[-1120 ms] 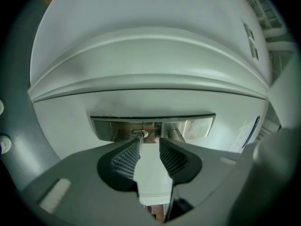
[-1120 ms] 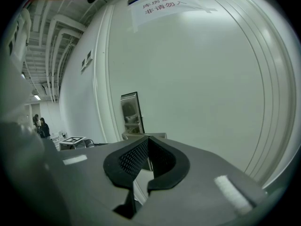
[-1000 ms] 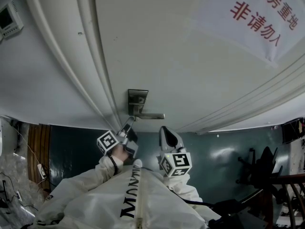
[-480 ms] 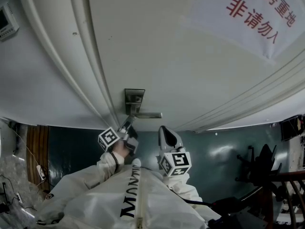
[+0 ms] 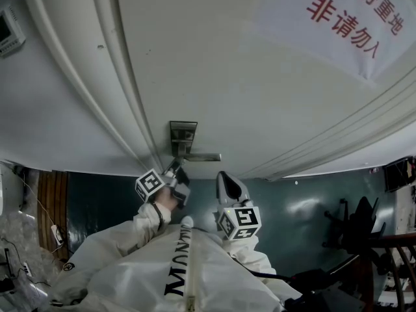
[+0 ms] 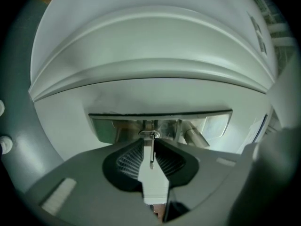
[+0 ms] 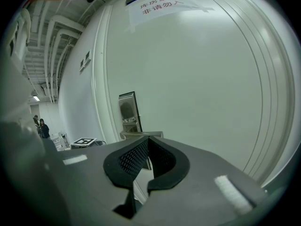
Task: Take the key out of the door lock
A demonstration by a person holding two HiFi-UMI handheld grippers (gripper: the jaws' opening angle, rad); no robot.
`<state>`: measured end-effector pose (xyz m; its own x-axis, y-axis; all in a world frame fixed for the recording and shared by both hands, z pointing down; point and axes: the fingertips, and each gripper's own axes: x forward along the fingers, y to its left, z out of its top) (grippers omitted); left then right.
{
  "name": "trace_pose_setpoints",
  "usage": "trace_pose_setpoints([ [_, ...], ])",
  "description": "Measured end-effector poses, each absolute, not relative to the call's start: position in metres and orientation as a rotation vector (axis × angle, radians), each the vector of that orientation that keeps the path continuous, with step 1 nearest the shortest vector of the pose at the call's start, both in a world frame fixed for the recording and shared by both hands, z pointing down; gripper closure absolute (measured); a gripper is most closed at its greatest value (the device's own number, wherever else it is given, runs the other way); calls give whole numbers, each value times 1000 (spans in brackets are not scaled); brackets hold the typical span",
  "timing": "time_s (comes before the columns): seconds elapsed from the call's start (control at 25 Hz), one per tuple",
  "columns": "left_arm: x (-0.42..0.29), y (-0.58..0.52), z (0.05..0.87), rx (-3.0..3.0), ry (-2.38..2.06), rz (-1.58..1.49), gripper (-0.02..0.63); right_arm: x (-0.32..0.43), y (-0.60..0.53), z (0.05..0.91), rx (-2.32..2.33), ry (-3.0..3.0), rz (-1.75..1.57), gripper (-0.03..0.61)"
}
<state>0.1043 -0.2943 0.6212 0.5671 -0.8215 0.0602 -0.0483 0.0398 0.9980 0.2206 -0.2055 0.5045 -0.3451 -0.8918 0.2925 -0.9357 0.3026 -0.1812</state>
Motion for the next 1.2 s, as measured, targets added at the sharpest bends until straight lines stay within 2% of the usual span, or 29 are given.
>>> trace_pose_setpoints([
  [0.16, 105, -295, 617, 1440, -798, -698, 581, 220, -206, 506, 1720, -2423, 493, 578],
  [1.2, 105, -294, 615, 1498, -802, -666, 591, 216, -202, 506, 1719, -2427, 498, 578],
])
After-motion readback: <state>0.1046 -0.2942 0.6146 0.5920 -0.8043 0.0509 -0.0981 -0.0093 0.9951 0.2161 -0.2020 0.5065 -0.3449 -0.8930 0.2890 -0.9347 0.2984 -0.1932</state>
